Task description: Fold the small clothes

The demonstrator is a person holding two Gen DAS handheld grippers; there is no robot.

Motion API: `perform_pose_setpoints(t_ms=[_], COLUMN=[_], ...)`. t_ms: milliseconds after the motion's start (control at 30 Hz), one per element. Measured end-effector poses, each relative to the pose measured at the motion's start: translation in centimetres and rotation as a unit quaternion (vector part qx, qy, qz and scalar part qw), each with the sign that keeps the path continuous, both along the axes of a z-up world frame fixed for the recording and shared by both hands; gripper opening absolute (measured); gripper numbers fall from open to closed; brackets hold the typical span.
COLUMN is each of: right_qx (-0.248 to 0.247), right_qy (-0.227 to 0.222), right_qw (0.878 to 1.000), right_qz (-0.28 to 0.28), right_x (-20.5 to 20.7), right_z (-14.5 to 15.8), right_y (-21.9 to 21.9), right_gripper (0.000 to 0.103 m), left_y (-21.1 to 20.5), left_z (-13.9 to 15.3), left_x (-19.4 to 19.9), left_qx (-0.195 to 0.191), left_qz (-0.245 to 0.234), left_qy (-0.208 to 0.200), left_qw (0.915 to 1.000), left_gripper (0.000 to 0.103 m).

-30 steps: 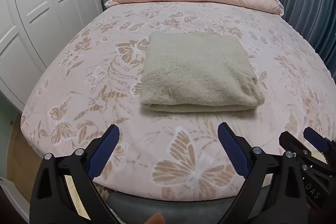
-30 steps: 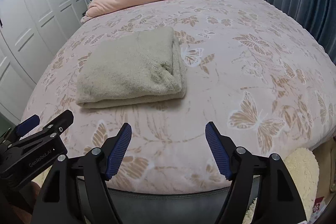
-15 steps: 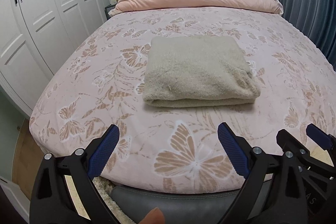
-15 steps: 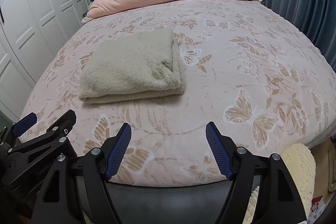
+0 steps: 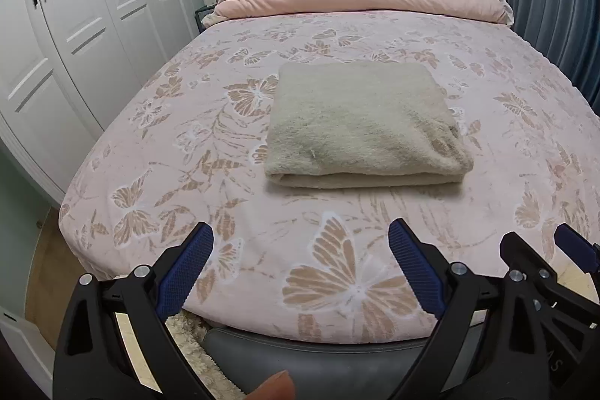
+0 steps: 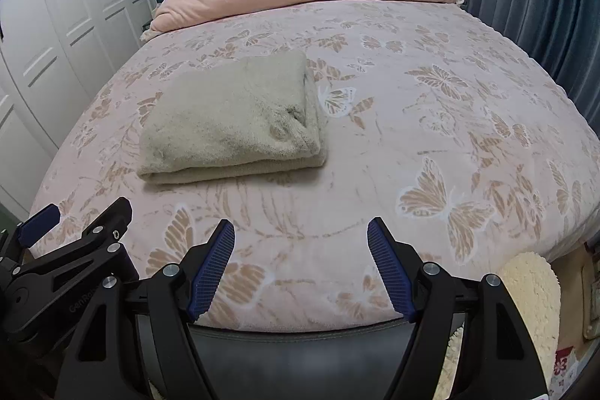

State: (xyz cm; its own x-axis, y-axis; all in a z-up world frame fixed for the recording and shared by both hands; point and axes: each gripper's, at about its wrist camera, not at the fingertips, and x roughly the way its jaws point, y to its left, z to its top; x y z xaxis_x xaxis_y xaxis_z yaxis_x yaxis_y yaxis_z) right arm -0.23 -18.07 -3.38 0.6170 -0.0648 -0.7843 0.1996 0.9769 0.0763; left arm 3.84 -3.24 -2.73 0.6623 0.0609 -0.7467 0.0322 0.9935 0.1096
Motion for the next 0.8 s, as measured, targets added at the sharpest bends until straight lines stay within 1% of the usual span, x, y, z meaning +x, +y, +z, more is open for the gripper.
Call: perform_pose_setpoints(t_ms=[300, 467, 667, 800], right_qx=[-0.005, -0.006, -0.008, -0.010], right_qy=[0.002, 0.001, 0.004, 0.005], right_qw=[1.000, 1.000, 1.000, 1.000], right_qz=[-0.002, -0.002, -0.006, -0.009], right_x=[0.00, -0.01, -0.06, -0.17], right_z=[-0.07, -0.05, -0.19, -0.30], right_y=[0.41, 0.34, 0.53, 0.63], right_gripper=[0.072, 0.072, 0.072, 0.072], left_y=[0.13, 0.16, 0.30, 0.18], left_z=[-0.22, -0.24, -0.57, -0.79], left_x=[0.05, 0.09, 0.13, -0.03], left_qx=[0.002, 0.003, -0.007, -0.003], left_qz=[0.007, 0.006, 0.003, 0.000], left_qy=[0.002, 0.004, 0.005, 0.003], left_qw=[1.0000, 1.0000, 1.0000, 1.0000], left_gripper=[0.092, 0.092, 0.090, 0.090])
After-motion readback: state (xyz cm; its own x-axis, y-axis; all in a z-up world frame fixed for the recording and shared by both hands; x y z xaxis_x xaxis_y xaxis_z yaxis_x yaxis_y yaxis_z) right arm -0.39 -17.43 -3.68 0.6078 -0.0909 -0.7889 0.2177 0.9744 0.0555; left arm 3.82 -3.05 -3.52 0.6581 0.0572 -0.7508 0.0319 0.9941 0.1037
